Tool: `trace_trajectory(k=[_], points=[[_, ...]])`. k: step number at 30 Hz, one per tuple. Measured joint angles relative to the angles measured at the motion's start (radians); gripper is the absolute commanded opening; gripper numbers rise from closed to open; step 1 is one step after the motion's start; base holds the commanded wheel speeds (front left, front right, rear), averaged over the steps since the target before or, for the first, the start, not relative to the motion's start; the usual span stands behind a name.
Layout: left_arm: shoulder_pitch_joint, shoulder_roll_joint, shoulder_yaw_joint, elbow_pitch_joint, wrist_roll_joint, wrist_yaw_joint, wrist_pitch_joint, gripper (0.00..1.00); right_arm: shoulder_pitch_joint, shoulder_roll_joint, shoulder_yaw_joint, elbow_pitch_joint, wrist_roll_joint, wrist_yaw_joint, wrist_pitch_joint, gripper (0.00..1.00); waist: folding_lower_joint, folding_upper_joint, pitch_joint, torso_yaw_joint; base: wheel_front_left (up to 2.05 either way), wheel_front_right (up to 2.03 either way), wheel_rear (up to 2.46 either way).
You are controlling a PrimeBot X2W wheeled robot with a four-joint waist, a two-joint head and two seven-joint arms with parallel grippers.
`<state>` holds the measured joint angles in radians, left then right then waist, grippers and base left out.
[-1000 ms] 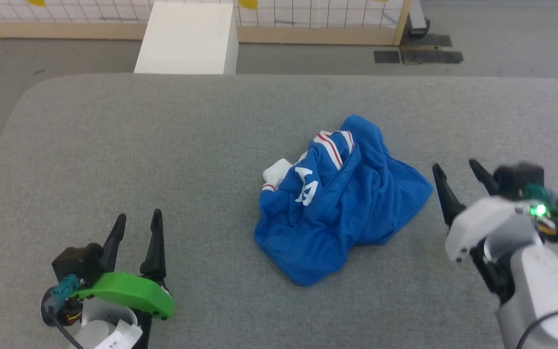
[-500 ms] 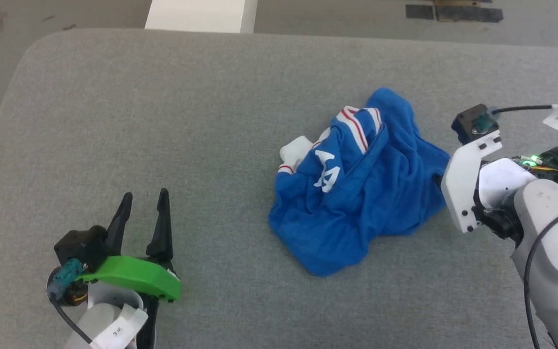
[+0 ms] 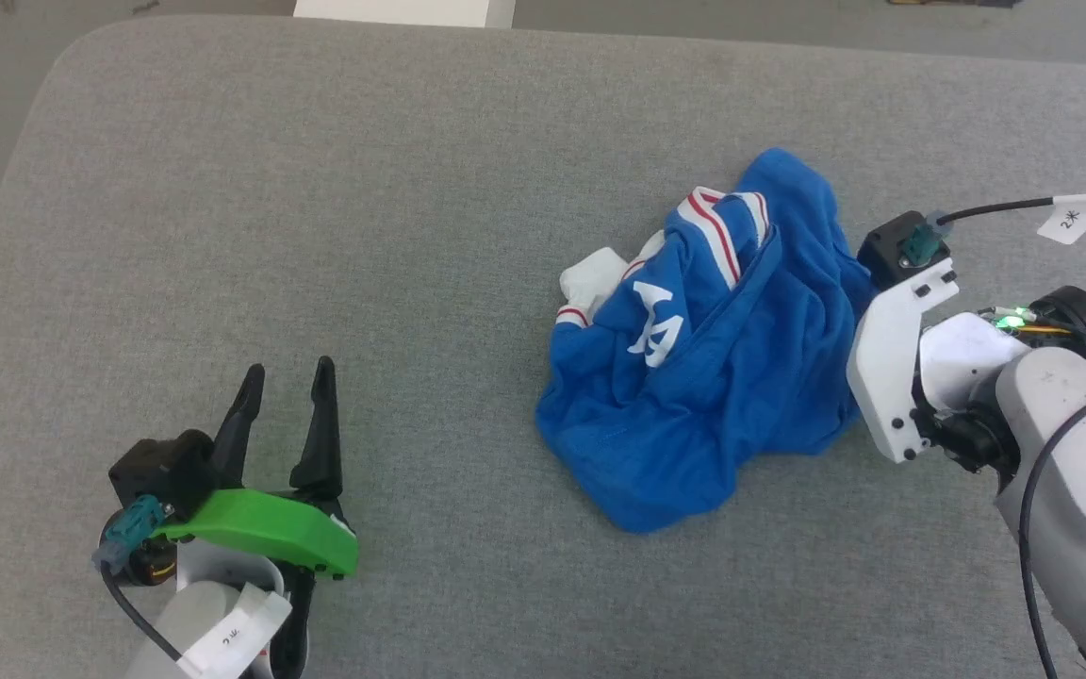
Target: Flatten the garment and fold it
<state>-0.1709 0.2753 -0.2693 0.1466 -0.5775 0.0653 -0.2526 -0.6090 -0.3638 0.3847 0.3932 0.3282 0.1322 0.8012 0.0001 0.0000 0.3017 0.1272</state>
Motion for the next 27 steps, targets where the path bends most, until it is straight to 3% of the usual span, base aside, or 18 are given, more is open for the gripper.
trace_trajectory(k=[5,13,19,27], points=[[0.001,-0.001,0.004,0.008,0.000,-0.003,0.000,1.00,0.002,-0.007,-0.043,-0.017,0.011,0.000,-0.068,0.00,0.0000,0.0000,-0.027,-0.013,0.00,0.00,0.00],[0.023,0.006,0.008,0.008,-0.001,-0.002,0.001,1.00,0.148,0.005,-0.244,-0.164,0.018,0.000,-0.150,0.00,0.0000,0.0000,-0.096,-0.042,0.00,0.00,0.00],[0.049,0.007,0.009,0.001,-0.011,0.006,0.010,1.00,0.427,0.094,-0.376,-0.275,0.021,0.000,-0.113,0.00,-0.0001,0.0000,-0.143,-0.065,0.00,0.00,0.00],[0.051,0.007,0.007,-0.007,-0.022,0.007,0.022,1.00,0.604,0.190,-0.366,-0.313,0.048,0.000,-0.051,0.00,-0.0001,0.0000,-0.158,-0.085,0.00,0.00,0.00]])
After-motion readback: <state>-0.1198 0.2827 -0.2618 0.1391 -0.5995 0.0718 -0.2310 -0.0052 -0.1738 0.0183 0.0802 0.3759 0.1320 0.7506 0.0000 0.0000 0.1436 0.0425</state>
